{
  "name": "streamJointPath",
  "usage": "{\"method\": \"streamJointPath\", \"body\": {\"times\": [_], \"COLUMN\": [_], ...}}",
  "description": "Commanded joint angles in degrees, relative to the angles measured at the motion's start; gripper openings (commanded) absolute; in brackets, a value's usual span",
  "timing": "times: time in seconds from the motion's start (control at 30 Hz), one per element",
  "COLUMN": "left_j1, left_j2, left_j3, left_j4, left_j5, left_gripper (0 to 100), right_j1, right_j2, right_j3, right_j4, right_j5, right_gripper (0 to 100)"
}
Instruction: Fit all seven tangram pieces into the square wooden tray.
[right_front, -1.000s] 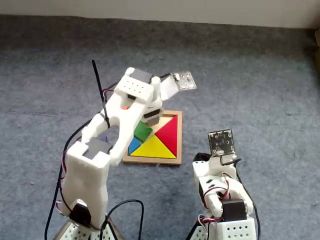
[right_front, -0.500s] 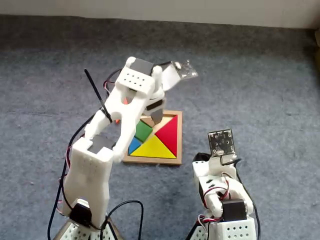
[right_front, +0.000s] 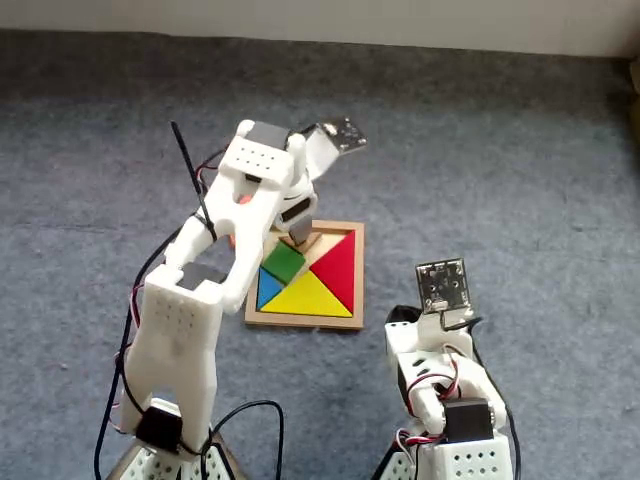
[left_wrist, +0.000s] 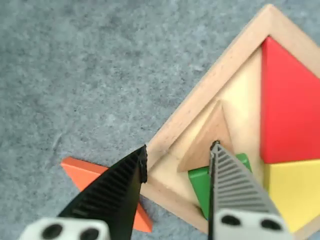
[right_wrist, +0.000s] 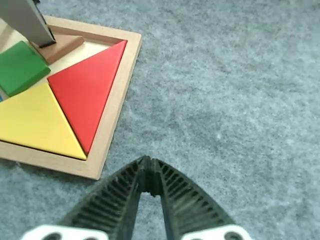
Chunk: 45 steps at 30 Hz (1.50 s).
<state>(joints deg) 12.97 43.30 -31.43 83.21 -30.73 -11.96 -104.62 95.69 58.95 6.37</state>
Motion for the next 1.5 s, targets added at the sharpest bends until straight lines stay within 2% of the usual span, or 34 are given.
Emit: {"method": "streamJointPath", "body": {"times": [0.0, 0.2, 0.53, 0.67, 0.87, 1.03, 1.3, 1.47], "left_j1": [1.10, 5.93, 10.33, 10.51, 9.36, 5.49, -3.21, -8.31], "left_j2": [-0.04, -0.13, -0.13, -1.36, -10.24, -18.68, -34.42, -41.80], "left_j3": [-1.45, -1.71, -1.71, -1.89, -1.45, 3.30, 21.41, 33.54], "left_j4": [3.78, 9.76, 12.22, 13.19, 16.79, 17.23, 16.62, 5.54], "left_j5": [0.18, 0.44, 4.22, 5.01, 7.65, 9.58, 9.23, 9.23], "left_gripper": [16, 16, 16, 16, 16, 16, 17, 17], "right_j1": [0.57, 0.57, 0.57, 0.57, 0.57, 0.57, 0.57, 0.57], "right_j2": [-0.57, -0.57, -0.57, -0.57, -0.57, -0.57, -0.57, -0.57], "right_j3": [8.84, 8.84, 8.84, 8.84, 8.84, 8.84, 8.84, 8.84], "right_j4": [-0.40, -0.40, -0.40, -0.40, -0.40, -0.40, -0.40, -0.40], "right_j5": [-0.26, -0.26, -0.26, -0.26, -0.26, -0.26, -0.26, -0.26], "right_gripper": [0.5, 0.5, 0.5, 0.5, 0.5, 0.5, 0.5, 0.5]}}
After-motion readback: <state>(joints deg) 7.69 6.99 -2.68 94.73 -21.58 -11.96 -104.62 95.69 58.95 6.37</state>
